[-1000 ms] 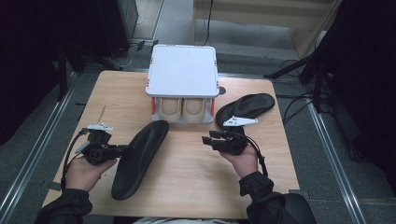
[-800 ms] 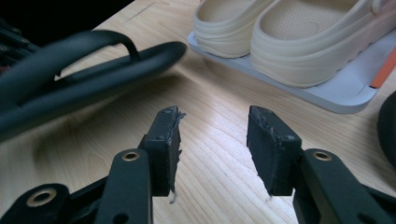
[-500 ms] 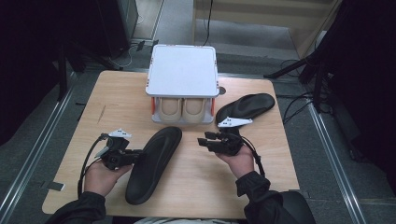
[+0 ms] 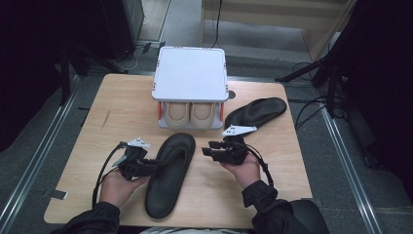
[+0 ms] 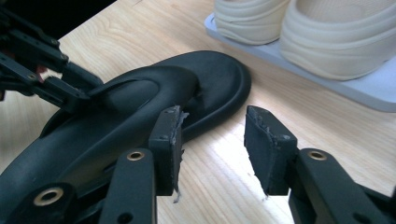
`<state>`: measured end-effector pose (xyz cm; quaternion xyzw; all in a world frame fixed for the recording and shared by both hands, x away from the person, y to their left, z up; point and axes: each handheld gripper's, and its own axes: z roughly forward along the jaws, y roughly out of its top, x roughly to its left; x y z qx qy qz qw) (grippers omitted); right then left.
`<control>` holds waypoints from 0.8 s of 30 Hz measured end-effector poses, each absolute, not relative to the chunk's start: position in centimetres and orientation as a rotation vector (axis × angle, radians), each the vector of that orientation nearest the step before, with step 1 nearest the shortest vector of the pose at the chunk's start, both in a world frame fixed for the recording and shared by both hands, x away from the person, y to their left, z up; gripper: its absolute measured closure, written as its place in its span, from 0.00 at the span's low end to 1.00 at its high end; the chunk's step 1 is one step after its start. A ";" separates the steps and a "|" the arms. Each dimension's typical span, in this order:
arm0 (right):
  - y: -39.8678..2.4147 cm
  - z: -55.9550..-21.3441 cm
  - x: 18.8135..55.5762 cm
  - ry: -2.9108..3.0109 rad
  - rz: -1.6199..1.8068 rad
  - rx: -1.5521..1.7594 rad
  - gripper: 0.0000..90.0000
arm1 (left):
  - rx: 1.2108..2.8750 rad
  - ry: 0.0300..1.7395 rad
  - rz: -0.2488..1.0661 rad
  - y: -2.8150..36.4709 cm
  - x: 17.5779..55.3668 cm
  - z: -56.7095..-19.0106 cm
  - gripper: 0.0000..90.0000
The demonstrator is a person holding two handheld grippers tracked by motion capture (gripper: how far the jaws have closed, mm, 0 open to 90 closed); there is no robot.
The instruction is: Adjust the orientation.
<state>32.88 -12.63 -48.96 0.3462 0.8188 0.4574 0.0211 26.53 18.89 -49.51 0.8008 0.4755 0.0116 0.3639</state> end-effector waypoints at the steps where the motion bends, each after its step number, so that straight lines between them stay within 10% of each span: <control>1: -12.4 -49.1 32.8 2.546 1.412 1.072 0.66 | 2.045 1.211 0.037 19.1 26.3 -49.2 0.71; 12: -10.1 -50.2 31.3 2.635 1.427 1.051 1.00 | 2.053 1.296 0.020 21.7 26.4 -50.2 0.98; 24: -7.6 -51.1 29.6 2.723 1.437 0.970 1.00 | 2.078 1.350 -0.023 21.2 27.1 -51.7 1.00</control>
